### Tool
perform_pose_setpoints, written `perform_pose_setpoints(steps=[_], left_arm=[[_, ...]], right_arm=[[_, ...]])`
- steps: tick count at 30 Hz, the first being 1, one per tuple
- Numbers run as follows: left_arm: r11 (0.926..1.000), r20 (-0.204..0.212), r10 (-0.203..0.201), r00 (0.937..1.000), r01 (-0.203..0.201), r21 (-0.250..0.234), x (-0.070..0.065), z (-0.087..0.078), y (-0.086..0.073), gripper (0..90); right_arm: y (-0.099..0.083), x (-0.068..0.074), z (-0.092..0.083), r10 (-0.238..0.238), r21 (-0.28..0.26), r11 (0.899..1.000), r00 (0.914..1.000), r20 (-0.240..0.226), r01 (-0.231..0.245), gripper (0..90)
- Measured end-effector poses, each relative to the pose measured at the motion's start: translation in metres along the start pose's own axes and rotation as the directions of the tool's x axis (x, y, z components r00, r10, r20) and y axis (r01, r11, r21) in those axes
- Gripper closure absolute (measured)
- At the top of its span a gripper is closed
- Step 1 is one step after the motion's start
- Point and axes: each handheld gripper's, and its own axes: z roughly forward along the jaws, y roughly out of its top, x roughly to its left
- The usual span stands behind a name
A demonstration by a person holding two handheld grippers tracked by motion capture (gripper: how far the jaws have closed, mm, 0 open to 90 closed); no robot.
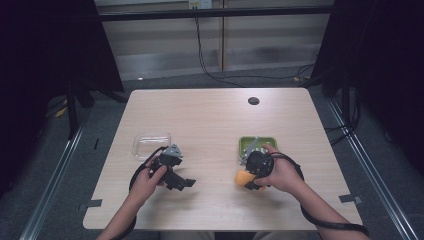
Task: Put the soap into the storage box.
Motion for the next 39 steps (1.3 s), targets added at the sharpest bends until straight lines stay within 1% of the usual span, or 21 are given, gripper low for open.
perform_pose_setpoints(steps=[1, 2, 4, 5, 7, 8, 9, 12, 13, 14, 17, 19, 20, 21, 22, 24, 25, 27, 28, 30, 39], left_arm=[[1.0, -0.001, 0.004, 1.0, -0.004, 0.0, 0.0, 0.0, 0.0, 1.0], [1.0, 0.0, -0.005, 1.0, 0.005, -0.003, 0.0, 0.001, 0.0, 1.0], [1.0, -0.002, -0.003, 1.0, 0.003, 0.004, 0.0, 0.001, 0.0, 1.0], [1.0, -0.001, -0.004, 1.0, 0.004, 0.001, 0.0, 0.001, 0.0, 1.0], [1.0, -0.001, -0.003, 1.0, 0.003, -0.001, 0.0, 0.001, 0.0, 1.0], [1.0, -0.002, -0.002, 1.0, 0.002, -0.001, 0.0, 0.001, 0.0, 1.0], [1.0, -0.001, -0.002, 1.0, 0.002, -0.001, 0.0, 0.001, 0.0, 1.0], [1.0, -0.001, 0.001, 1.0, -0.001, 0.001, 0.0, 0.0, 0.0, 1.0], [1.0, 0.0, 0.0, 1.0, 0.0, 0.002, 0.0, 0.0, 0.0, 1.0], [1.0, -0.002, 0.001, 1.0, -0.001, 0.001, 0.0, 0.0, 0.0, 1.0], [0.9999, -0.005, 0.01, 0.9999, -0.01, 0.007, 0.0, -0.001, 0.0, 1.0], [1.0, -0.002, 0.006, 1.0, -0.006, 0.003, 0.0, -0.001, 0.0, 1.0], [1.0, 0.001, 0.003, 1.0, -0.003, 0.002, 0.0, -0.001, 0.0, 1.0], [1.0, 0.0, 0.0, 1.0, 0.0, 0.004, 0.0, -0.001, 0.0, 1.0], [1.0, 0.0, -0.007, 1.0, 0.007, 0.002, 0.0, 0.0, 0.0, 1.0], [1.0, 0.0, -0.004, 1.0, 0.004, -0.001, 0.0, 0.0, 0.0, 1.0], [1.0, 0.001, -0.002, 1.0, 0.002, -0.001, 0.0, -0.001, 0.0, 1.0], [1.0, -0.005, 0.0, 1.0, 0.0, 0.0, 0.0, -0.001, 0.0, 1.0], [1.0, -0.001, 0.0, 1.0, 0.0, 0.001, 0.0, -0.001, 0.0, 1.0], [1.0, 0.0, -0.004, 1.0, 0.004, 0.001, 0.0, 0.0, 0.0, 1.0], [1.0, -0.001, 0.0, 1.0, 0.0, -0.002, 0.0, 0.001, 0.0, 1.0]], right_arm=[[-0.001, 0.0, -0.003, 0.004, 0.009, 1.0, 0.9999, 0.01, -0.004, 49.6], [-0.001, 0.0, -0.003, 0.004, 0.009, 1.0, 0.9999, 0.01, -0.004, 49.6], [-0.002, -0.001, -0.005, 0.001, 0.001, 1.0, 0.9999, 0.012, -0.001, 49.6], [-0.002, -0.002, -0.007, -0.004, -0.001, 1.0, 1.0, 0.001, 0.004, 49.6], [-0.002, -0.002, -0.008, 0.005, -0.017, 1.0, 0.9999, 0.011, -0.004, 49.6], [-0.003, -0.004, -0.01, -0.005, -0.015, 1.0, 0.9999, 0.01, 0.006, 49.6], [-0.003, -0.004, -0.012, 0.003, -0.026, 1.0, 0.9999, 0.012, -0.003, 49.6], [-0.003, -0.005, -0.014, 0.002, -0.04, 0.999, 0.9998, 0.018, -0.002, 49.6], [-0.003, -0.005, -0.015, 0.006, -0.046, 0.999, 0.9999, 0.011, -0.005, 49.6], [-0.003, -0.006, -0.017, 0.012, -0.049, 0.999, 0.9999, 0.011, -0.012, 49.6], [-0.003, -0.008, -0.021, 0.008, -0.062, 0.998, 0.9998, 0.02, -0.007, 49.6], [-0.003, -0.008, -0.023, 0.02, -0.066, 0.998, 0.9997, 0.017, -0.019, 49.6], [-0.003, -0.009, -0.024, 0.014, -0.076, 0.997, 0.9997, 0.02, -0.013, 49.6], [-0.003, -0.01, -0.025, 0.002, -0.067, 0.998, 0.9999, 0.017, -0.001, 49.6], [-0.002, -0.009, -0.026, 0.012, -0.067, 0.998, 0.9998, 0.014, -0.011, 49.6], [-0.002, -0.011, -0.028, 0.003, -0.072, 0.997, 0.9999, 0.012, -0.002, 49.6], [-0.003, -0.011, -0.028, 0.017, -0.075, 0.997, 0.9998, 0.011, -0.016, 49.6], [-0.003, -0.013, -0.03, 0.016, -0.079, 0.997, 0.9999, 0.002, -0.015, 49.7], [-0.004, -0.015, -0.031, 0.006, -0.094, 0.996, 1.0, 0.003, -0.005, 49.6], [-0.004, -0.015, -0.033, 0.002, -0.101, 0.995, 0.9999, 0.011, -0.001, 49.6], [-0.004, -0.021, -0.041, -0.002, -0.109, 0.994, 0.9998, 0.022, 0.004, 49.6]])
